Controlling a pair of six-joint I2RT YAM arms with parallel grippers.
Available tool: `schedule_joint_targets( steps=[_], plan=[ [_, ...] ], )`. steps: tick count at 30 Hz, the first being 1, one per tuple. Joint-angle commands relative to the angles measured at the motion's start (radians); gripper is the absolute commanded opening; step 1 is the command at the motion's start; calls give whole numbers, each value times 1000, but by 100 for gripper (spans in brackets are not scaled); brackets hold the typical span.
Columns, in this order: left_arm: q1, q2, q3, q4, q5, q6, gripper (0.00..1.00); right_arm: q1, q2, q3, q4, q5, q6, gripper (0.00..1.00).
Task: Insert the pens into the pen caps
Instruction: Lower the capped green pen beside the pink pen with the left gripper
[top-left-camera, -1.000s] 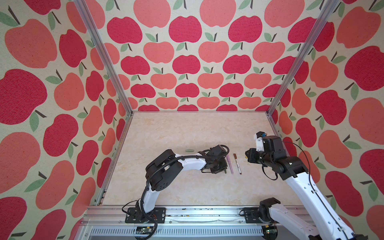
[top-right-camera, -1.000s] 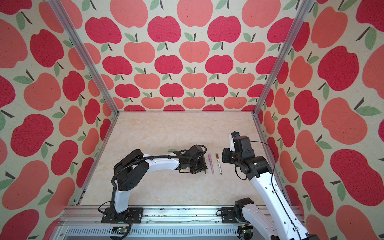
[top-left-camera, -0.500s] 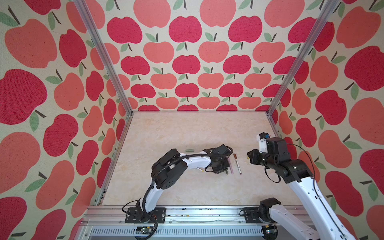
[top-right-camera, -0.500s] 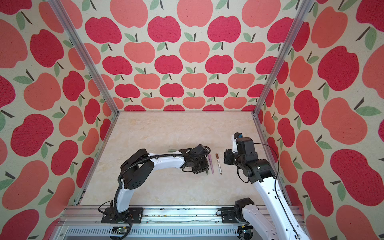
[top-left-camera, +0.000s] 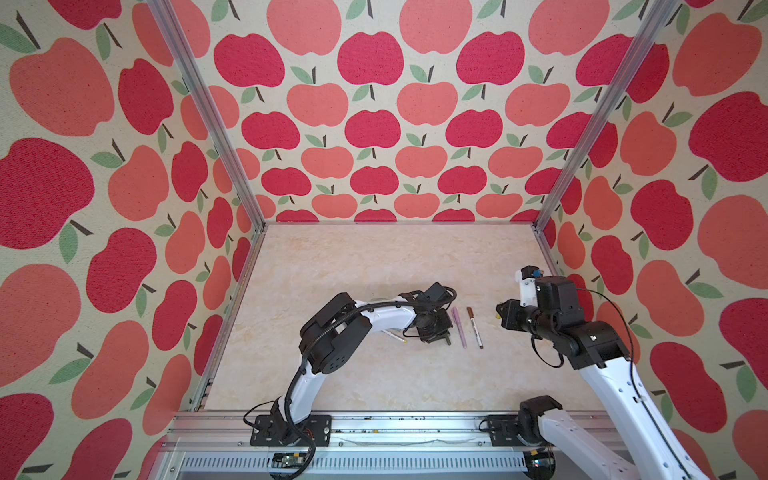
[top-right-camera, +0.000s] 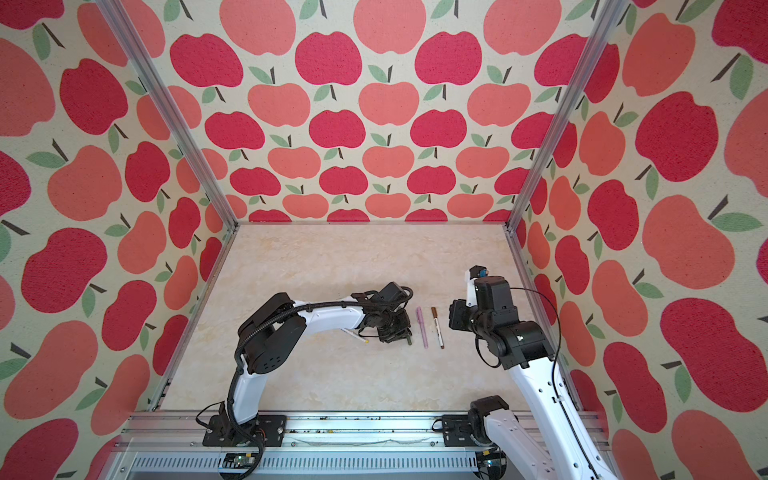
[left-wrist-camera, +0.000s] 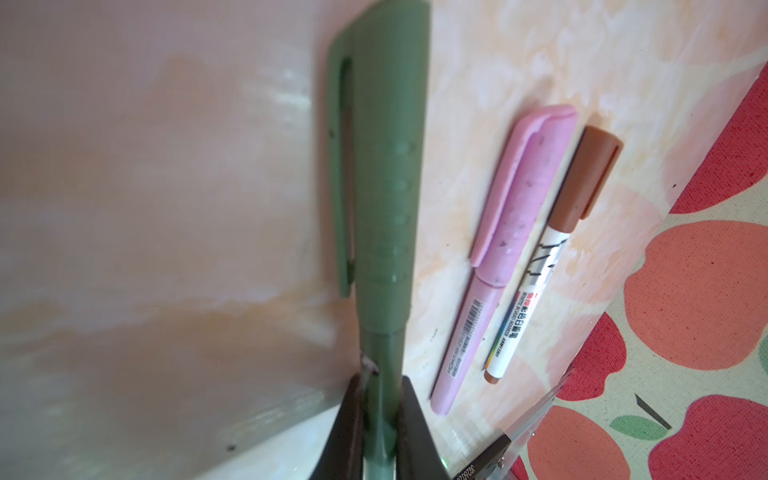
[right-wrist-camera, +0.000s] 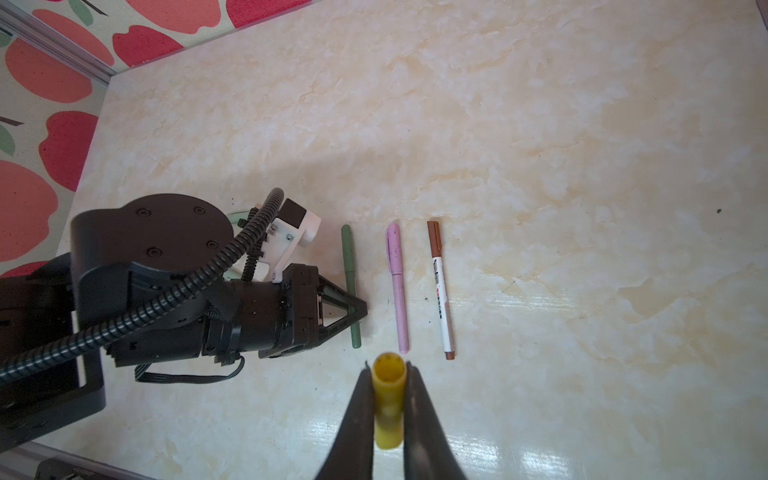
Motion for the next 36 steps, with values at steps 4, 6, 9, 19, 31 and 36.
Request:
schedule_joint_targets(
  steps=[4, 6, 9, 19, 31, 36],
  plan=[
    [16, 44, -23, -144, 38, 48, 11, -7, -1, 24, -22, -2, -17, 14],
    [17, 49, -2, -177, 46, 76, 11, -7, 0, 28, -23, -3, -17, 14],
    [16, 60, 33, -235, 62, 122, 10, -9, 4, 34, -25, -3, -19, 13],
    [-6, 80, 64, -285, 95, 154, 10, -10, 17, 46, -20, -6, -19, 13],
    [-11, 93, 90, -309, 96, 166, 17, -13, 15, 54, -27, -7, -25, 13],
    [-7, 96, 95, -315, 95, 169, 23, -15, 10, 47, -25, -5, -25, 13]
  ],
)
